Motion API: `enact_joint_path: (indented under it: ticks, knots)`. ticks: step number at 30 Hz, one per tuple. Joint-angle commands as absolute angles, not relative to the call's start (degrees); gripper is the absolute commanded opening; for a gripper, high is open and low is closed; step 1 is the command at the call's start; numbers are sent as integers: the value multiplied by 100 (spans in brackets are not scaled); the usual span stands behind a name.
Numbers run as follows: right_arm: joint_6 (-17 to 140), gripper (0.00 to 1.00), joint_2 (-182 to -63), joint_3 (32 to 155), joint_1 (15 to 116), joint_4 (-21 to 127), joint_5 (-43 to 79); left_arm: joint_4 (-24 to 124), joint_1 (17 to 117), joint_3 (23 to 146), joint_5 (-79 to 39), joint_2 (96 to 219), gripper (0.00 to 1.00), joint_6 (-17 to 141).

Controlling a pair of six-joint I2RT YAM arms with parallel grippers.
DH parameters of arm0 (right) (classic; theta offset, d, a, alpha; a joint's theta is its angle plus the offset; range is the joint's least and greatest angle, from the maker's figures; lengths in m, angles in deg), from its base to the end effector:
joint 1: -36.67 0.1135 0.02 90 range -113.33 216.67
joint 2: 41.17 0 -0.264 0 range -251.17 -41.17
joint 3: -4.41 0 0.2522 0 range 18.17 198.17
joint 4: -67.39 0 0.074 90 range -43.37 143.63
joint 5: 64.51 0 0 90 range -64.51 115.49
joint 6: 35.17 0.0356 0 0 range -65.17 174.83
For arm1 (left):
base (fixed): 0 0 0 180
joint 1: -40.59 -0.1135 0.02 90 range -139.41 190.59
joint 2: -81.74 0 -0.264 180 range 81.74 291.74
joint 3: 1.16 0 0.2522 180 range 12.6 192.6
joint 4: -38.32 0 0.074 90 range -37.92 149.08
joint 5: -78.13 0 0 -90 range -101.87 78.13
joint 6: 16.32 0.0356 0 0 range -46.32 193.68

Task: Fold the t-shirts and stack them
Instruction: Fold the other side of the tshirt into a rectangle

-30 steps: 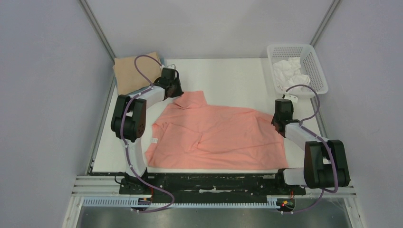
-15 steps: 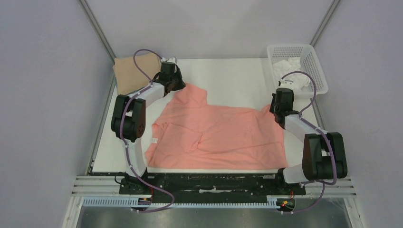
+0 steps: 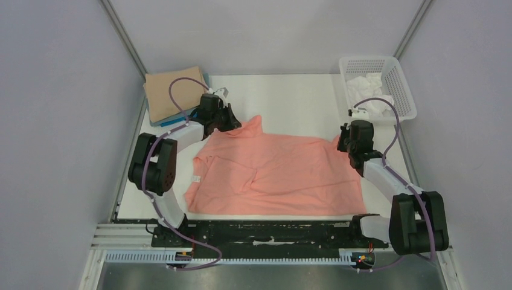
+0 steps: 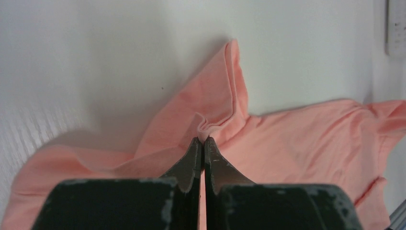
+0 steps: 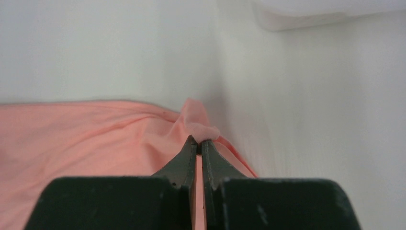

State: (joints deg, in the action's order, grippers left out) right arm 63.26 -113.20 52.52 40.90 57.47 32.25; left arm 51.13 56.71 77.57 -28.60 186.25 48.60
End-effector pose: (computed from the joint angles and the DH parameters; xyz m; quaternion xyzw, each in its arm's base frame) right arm 0.2595 0.0150 0.2015 0.0600 0.8791 0.0001 0.4728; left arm 0.3792 -0.1203 0.1920 -0.0067 0.8937 -0.2737 0.3556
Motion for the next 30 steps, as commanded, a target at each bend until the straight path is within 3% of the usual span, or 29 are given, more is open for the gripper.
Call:
enact_joint_path:
  ticks: [1,12,18,30]
  knots:
    - [6437,0,-10847,5039,4333,5464,2986,4782,5904,7102,-3267,17766,2,4693]
    - [6684,0,-9633,4682,4361,4390,3401,5713,6849,5311,-1665,15167,2,4240]
    - [6718,0,-9251,4754,4353,3581,4192,6280,7095,4655,-1295,13742,2,3787]
    - [6806,0,-8630,4779,4361,3128,4669,7801,7126,4064,-801,11503,2,3116]
